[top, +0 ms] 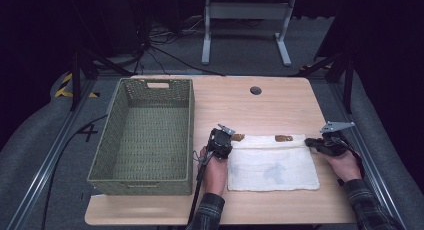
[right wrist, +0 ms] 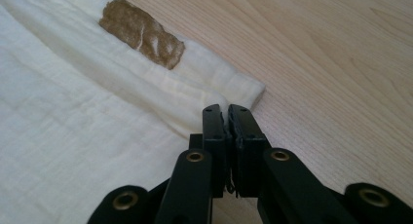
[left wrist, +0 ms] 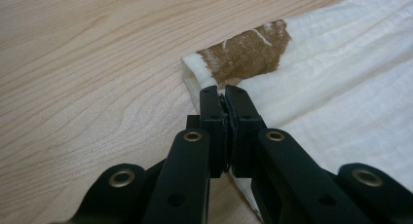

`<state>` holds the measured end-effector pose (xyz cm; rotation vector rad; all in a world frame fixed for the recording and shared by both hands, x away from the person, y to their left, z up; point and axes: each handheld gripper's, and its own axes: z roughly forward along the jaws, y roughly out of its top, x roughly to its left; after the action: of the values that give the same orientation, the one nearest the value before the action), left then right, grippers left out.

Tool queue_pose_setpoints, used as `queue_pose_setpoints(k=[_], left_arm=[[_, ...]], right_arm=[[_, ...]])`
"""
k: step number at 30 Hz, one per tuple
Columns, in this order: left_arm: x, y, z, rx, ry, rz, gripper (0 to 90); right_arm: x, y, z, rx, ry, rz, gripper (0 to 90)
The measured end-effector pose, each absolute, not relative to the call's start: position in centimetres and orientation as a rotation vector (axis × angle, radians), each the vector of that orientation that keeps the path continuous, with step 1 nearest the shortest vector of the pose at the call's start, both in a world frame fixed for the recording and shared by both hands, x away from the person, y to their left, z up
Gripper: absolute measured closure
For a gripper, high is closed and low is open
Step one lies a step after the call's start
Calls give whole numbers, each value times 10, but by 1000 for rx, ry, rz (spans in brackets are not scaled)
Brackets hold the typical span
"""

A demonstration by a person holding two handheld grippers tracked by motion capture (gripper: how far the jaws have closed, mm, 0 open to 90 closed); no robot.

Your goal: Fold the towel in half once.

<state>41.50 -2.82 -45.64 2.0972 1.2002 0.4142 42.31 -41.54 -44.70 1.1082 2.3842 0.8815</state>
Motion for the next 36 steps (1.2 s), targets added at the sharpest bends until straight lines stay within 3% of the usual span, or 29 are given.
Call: queue_pose_setpoints(k=[27, 36], left_arm=[[310, -8, -423, 2065, 1048, 448, 874], [292, -2, -434, 2077, 1040, 375, 873]], right_arm=[[318, -425, -428, 1014, 2409, 992, 863], [298, -425, -433, 992, 2451, 993, 860]])
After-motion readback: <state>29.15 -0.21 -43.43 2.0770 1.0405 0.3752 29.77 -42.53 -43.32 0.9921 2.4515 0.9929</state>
